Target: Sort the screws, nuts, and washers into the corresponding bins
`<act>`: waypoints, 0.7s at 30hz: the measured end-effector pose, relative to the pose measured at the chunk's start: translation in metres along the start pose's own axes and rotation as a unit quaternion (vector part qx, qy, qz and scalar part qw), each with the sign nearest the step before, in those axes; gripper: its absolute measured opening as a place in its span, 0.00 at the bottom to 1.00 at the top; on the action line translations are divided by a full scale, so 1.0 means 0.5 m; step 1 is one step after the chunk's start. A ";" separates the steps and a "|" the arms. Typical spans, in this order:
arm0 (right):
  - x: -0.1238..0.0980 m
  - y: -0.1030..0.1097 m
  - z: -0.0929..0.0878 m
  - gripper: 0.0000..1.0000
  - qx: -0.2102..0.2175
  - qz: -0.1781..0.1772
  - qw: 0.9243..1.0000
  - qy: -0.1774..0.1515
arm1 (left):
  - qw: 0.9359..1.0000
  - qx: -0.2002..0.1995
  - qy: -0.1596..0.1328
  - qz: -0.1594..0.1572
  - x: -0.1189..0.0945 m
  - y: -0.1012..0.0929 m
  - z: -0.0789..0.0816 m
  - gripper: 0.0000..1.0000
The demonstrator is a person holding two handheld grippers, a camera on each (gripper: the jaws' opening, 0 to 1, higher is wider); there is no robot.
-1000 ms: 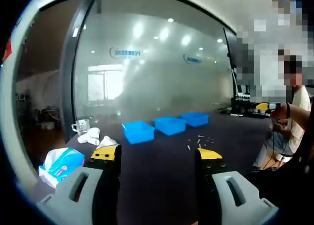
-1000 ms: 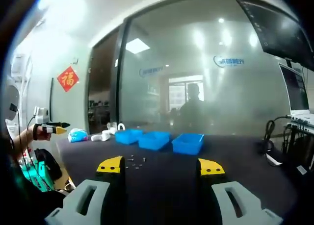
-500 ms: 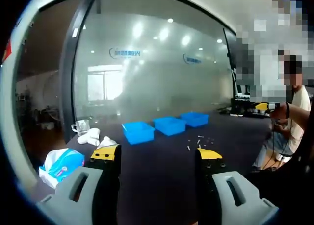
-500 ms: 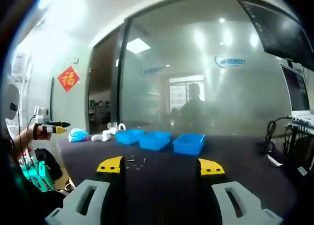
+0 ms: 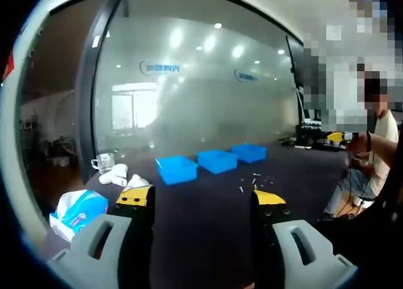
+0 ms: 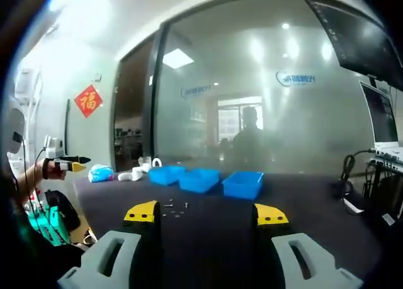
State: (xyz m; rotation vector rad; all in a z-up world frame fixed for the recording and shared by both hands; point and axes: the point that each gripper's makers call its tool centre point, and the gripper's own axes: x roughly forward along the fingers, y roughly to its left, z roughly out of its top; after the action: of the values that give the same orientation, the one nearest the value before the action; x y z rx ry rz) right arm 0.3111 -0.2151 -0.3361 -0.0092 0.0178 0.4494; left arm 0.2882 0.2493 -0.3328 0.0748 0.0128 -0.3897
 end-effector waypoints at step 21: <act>0.001 -0.003 -0.004 0.53 -0.003 0.008 1.000 0.005 | 1.000 -0.001 0.006 -0.018 0.002 -0.015 -0.002 0.61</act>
State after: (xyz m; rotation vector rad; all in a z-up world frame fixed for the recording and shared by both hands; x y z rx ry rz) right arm 0.3124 -0.2164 -0.3382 -0.0179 0.0255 0.4646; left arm 0.2865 0.2421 -0.3341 0.0755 0.0265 -0.4260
